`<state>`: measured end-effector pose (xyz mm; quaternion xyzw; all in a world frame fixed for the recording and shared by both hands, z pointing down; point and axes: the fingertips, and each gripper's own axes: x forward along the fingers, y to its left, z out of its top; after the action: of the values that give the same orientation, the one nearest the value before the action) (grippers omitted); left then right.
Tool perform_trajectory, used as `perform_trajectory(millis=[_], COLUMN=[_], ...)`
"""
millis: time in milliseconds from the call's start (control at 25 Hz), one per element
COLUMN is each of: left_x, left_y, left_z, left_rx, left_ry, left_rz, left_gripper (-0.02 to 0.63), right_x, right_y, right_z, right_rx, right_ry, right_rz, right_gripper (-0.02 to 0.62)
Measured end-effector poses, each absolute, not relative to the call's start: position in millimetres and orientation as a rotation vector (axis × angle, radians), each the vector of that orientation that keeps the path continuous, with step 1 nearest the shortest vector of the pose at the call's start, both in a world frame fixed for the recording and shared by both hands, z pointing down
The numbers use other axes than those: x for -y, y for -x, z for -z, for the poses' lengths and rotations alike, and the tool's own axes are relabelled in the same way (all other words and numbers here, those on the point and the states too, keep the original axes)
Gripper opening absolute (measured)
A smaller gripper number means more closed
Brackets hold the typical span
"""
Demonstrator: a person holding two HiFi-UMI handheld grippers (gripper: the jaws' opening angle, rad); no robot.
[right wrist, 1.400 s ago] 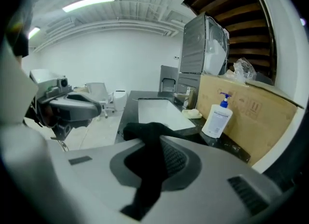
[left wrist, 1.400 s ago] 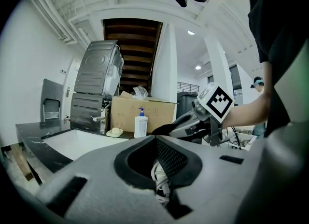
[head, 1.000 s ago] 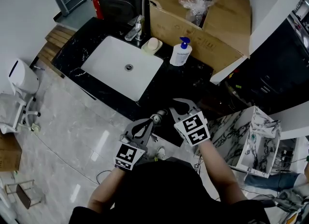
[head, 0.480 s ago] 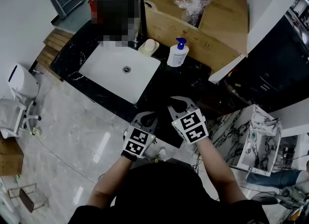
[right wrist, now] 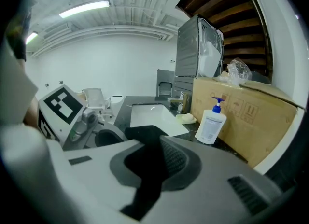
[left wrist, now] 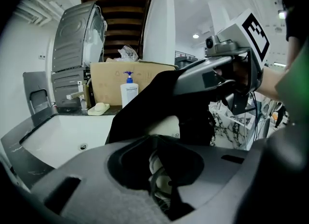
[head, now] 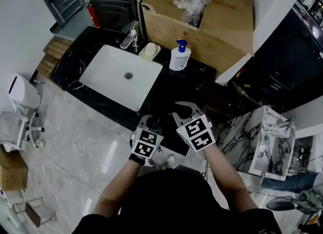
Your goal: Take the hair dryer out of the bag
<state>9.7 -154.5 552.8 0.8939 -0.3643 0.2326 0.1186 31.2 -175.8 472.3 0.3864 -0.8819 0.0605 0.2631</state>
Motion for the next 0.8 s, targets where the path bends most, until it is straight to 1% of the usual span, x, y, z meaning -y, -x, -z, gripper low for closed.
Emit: perform_trajectory(millis=[40,80,120,240,600,640,680,720,800], left_x=[154,154,152,152,154,152,150,148,148], left_y=[-10,-11,-12,-11,-16,-17,-17,-17,-17], left_z=[-556,-560,-565,-575,-567,-568,-570,-572,-576], left_rx=[1.06,1.052,1.045,1.039,0.957,0.939,0.92,0.911,0.919], left_ry=[-2.607,-2.596,-2.585,-2.562,-2.538,-2.531,-2.523,-2.516,-2.509], left_rz=[-0.691,-0.704,-0.715,-0.721,-0.74,-0.736,-0.73,-0.724,-0.722], left_gripper=[0.045,0.093,0.112,0.118,0.121,0.152,0.211,0.224,0.221], right_x=[176,176,176,176,173,173,173,172,171], right_y=[-33,-34,-35,-35,-37,-38,-38,-39,-41], right_z=[-473,-474,-474,-475,-475,-475,-476,-477,-477], right_rx=[2.387,2.388,2.39,2.391,2.406,2.408,2.409,2.409,2.41], right_ry=[-1.048,-1.05,-1.05,-1.046,-1.044,-1.043,-1.043,-1.043,-1.044], right_rz=[-0.157,-0.152,-0.151,-0.156,-0.169,-0.171,-0.172,-0.17,-0.167], right_gripper=[0.031,0.029,0.03,0.03,0.03,0.03,0.029,0.031,0.03])
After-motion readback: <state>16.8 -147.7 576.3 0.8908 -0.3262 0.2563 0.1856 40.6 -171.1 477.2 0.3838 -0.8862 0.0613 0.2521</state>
